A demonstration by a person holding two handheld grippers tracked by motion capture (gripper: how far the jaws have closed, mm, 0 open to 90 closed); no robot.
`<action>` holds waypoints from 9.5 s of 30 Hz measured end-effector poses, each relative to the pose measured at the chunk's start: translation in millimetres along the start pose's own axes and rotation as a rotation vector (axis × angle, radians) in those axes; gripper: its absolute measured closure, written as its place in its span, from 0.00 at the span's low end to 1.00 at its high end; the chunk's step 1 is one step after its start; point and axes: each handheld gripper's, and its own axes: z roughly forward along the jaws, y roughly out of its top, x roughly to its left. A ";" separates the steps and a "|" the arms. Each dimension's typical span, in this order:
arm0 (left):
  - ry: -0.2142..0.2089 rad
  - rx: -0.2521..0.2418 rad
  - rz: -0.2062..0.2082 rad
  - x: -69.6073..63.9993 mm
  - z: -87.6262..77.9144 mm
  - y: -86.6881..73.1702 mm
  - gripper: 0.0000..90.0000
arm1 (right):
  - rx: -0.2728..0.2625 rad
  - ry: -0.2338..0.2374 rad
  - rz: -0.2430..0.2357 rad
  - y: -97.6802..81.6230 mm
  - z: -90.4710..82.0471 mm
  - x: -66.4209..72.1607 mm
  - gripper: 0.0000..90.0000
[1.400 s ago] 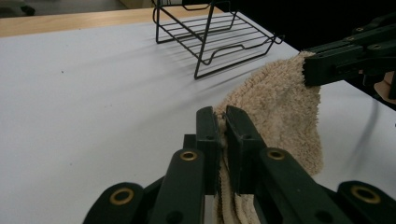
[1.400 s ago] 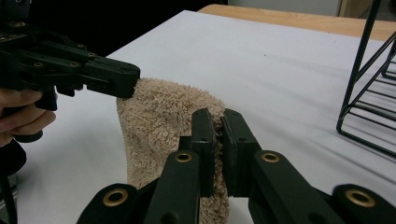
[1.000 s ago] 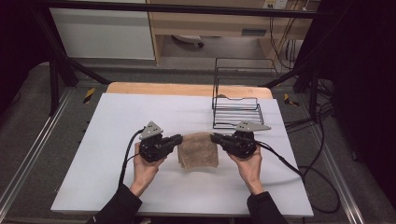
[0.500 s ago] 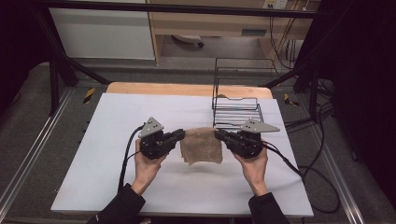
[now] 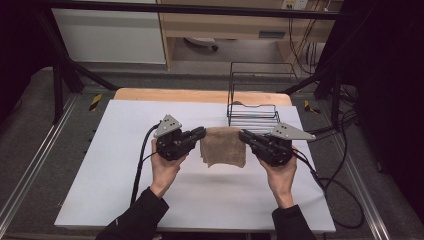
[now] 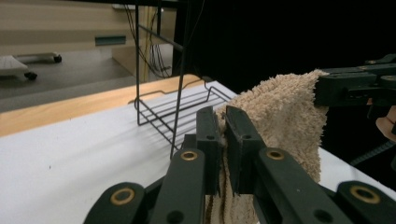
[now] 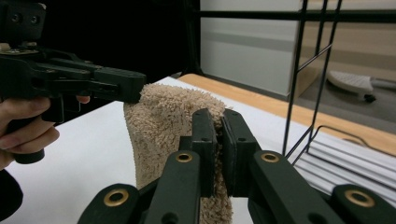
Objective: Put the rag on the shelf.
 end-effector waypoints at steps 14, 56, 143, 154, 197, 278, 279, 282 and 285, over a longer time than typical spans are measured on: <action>-0.008 -0.038 0.015 -5.1 12.2 25.5 0.93 | -0.059 -0.039 -0.010 15.0 -10.6 -8.3 0.95; -0.024 -0.153 0.071 -29.3 55.4 108.1 0.94 | -0.204 -0.206 -0.055 81.6 -39.7 -43.4 0.95; 0.079 -0.153 0.124 2.9 145.2 175.4 0.94 | -0.214 -0.267 -0.045 139.8 7.2 -142.9 0.95; 0.051 -0.125 0.146 2.4 141.6 156.0 0.94 | -0.157 -0.268 -0.051 122.8 8.5 -140.2 0.94; -0.046 -0.055 0.195 -17.6 127.1 122.3 0.93 | -0.128 -0.232 -0.072 87.2 -17.5 -127.8 0.93; -0.050 0.139 0.170 -13.6 137.0 90.9 0.95 | 0.022 -0.191 0.002 50.6 -16.2 -121.7 0.88; -0.049 0.138 0.170 -13.5 135.1 91.0 0.93 | 0.023 -0.184 0.003 52.0 -17.5 -120.3 0.86; -0.049 0.135 0.167 -13.1 128.6 91.0 0.89 | 0.025 -0.177 -0.002 56.2 -20.8 -116.3 0.81; -0.048 0.134 0.168 -12.5 120.7 90.0 0.83 | 0.029 -0.177 -0.003 60.5 -23.5 -112.2 0.75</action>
